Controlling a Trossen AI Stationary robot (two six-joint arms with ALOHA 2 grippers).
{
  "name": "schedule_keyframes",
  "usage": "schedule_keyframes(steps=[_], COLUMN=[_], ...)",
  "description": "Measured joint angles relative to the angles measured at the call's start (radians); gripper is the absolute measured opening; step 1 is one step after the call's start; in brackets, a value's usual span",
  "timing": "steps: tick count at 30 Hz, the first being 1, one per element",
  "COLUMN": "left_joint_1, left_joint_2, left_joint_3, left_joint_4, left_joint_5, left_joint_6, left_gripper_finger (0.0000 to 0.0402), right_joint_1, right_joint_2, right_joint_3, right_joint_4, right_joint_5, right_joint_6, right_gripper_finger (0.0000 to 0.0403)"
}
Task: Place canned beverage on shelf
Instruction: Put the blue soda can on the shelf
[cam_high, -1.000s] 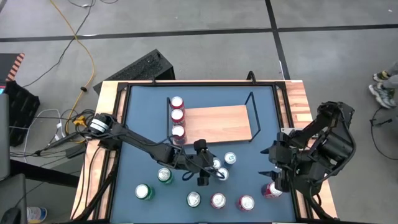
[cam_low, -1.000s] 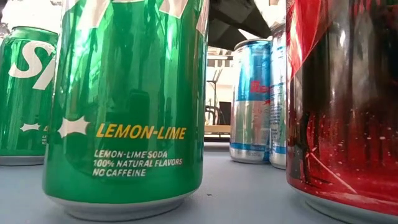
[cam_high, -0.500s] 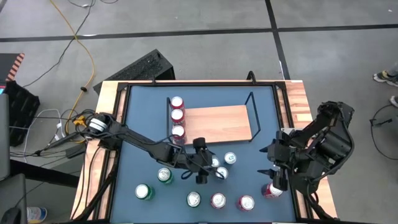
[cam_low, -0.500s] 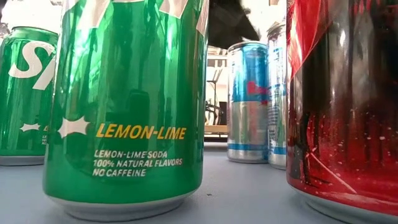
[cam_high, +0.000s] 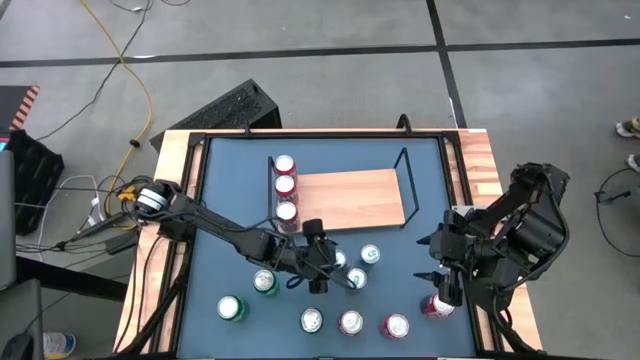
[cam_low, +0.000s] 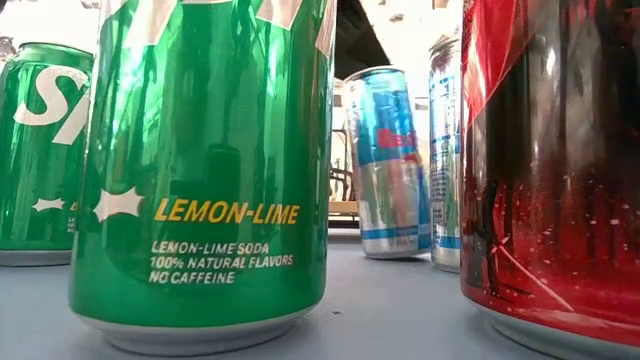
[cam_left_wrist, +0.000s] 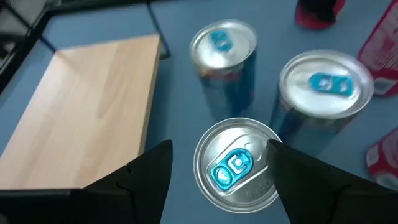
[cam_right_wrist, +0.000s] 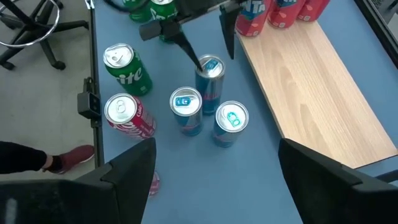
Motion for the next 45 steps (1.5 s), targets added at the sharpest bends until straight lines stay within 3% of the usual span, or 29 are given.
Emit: schedule_keyframes(steps=[7, 19, 36, 45], left_joint_1=[0.001, -0.002, 0.044, 0.056], left_joint_2=[-0.048, -0.04, 0.054, 0.054], left_joint_3=[-0.002, -0.002, 0.001, 0.001], left_joint_4=[0.004, 0.082, 0.193, 0.178], left_joint_5=[0.004, 0.121, 0.234, 0.231], left_joint_6=[0.011, 0.052, 0.077, 0.097], left_gripper_finger=[0.0245, 0.0245, 0.0245, 0.0245], right_joint_1=[0.0, 0.0, 0.0, 0.0], right_joint_2=[0.0, 0.0, 0.0, 0.0], right_joint_3=[0.0, 0.0, 0.0, 0.0], right_joint_4=[0.0, 0.0, 0.003, 0.003], right_joint_5=[0.0, 0.001, 0.0, 0.0], right_joint_6=[-0.002, -0.002, 0.018, 0.019], right_gripper_finger=[0.0324, 0.0324, 0.0324, 0.0324])
